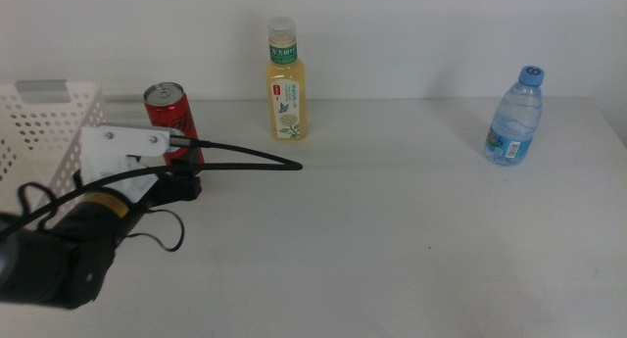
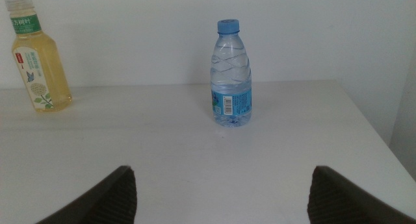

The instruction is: Use arms to grab the bottles and put them into the dustbin to the left of the table.

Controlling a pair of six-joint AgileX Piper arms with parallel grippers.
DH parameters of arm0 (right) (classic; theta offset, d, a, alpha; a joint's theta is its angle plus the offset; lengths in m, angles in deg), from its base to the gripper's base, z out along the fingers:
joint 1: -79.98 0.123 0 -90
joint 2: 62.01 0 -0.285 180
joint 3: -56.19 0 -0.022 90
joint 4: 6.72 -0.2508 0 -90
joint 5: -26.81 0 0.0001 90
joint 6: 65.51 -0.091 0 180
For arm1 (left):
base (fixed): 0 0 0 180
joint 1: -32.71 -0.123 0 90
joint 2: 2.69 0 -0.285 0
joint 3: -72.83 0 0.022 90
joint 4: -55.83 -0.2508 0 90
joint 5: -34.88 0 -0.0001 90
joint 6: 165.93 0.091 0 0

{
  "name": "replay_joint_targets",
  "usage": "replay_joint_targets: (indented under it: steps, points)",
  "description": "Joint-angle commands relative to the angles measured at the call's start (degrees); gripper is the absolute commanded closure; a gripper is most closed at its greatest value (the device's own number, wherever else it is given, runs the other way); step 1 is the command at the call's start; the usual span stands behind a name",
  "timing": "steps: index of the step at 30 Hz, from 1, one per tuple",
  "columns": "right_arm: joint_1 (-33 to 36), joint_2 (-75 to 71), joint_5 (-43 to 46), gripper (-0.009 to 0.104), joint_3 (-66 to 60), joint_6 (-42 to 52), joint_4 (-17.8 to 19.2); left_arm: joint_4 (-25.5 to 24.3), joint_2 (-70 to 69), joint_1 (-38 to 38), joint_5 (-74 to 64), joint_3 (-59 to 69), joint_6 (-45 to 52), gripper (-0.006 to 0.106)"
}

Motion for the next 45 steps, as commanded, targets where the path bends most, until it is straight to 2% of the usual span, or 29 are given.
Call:
replay_joint_targets:
  steps: [1,15,29,40,42,45]
  points:
    - [-0.4,-1.7,4.5,0.024,0.5,0.3,0.6,-0.1,0.3,0.0,4.5,-3.4,0.0,0.010]
    - [-0.4,-1.7,4.5,0.024,0.5,0.3,0.6,1.9,8.0,-1.8,4.9,-11.6,-1.3,0.010]
    - [-0.4,-1.7,4.5,0.024,0.5,0.3,0.6,-6.8,14.4,-5.6,4.2,-19.7,-8.4,0.010]
    - [-0.4,-1.7,4.5,0.024,0.5,0.3,0.6,-6.5,18.7,-5.6,4.2,-25.4,-8.2,0.010]
    - [-0.4,-1.7,4.5,0.024,0.5,0.3,0.6,-6.5,18.7,-5.6,4.4,-25.6,-8.2,0.012]
    - [-0.4,-1.7,4.5,0.024,0.5,0.3,0.6,-6.6,18.7,-5.6,4.4,-25.6,-8.2,0.022]
